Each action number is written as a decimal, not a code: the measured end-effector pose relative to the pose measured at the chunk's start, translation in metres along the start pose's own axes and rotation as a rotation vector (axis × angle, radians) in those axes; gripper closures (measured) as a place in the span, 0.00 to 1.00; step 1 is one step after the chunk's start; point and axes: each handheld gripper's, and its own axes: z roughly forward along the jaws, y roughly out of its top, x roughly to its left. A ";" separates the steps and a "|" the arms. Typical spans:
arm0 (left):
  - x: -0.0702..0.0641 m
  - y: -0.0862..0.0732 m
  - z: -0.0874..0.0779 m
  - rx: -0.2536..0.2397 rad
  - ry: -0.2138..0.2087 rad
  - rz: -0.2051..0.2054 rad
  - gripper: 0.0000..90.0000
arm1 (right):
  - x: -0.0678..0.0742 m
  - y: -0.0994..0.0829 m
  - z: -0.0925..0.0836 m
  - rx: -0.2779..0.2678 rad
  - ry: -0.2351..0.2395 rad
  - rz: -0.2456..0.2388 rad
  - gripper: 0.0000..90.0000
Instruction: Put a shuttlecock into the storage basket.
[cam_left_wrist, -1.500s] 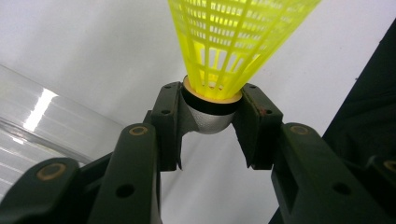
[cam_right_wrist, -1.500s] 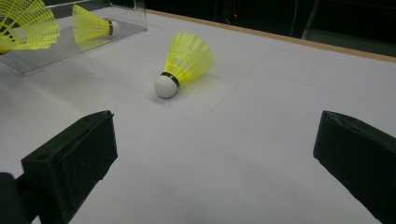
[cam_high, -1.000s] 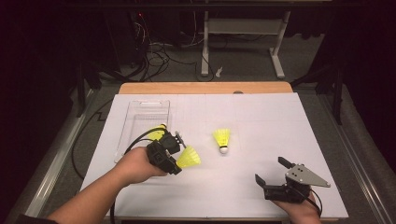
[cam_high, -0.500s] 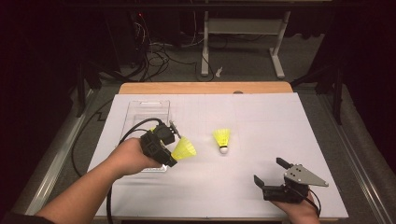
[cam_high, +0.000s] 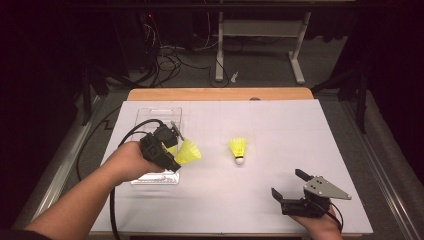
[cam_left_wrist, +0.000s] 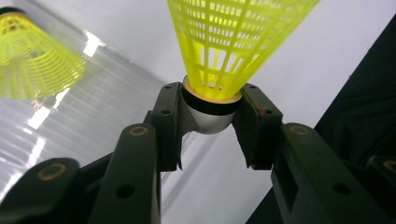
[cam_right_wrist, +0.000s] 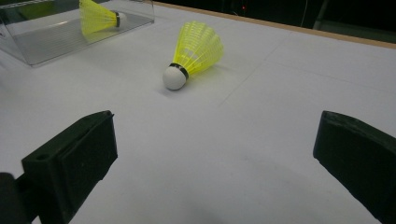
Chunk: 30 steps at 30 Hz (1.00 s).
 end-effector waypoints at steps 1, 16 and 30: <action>0.003 -0.002 0.000 0.002 0.005 -0.008 0.71 | 0.000 0.000 0.000 0.000 0.001 0.000 0.00; 0.037 -0.019 -0.003 0.019 0.039 -0.102 0.71 | -0.001 0.000 0.000 0.001 0.006 0.002 0.01; 0.066 -0.038 0.000 0.016 0.052 -0.192 0.71 | 0.000 0.000 0.001 0.007 0.015 0.005 0.01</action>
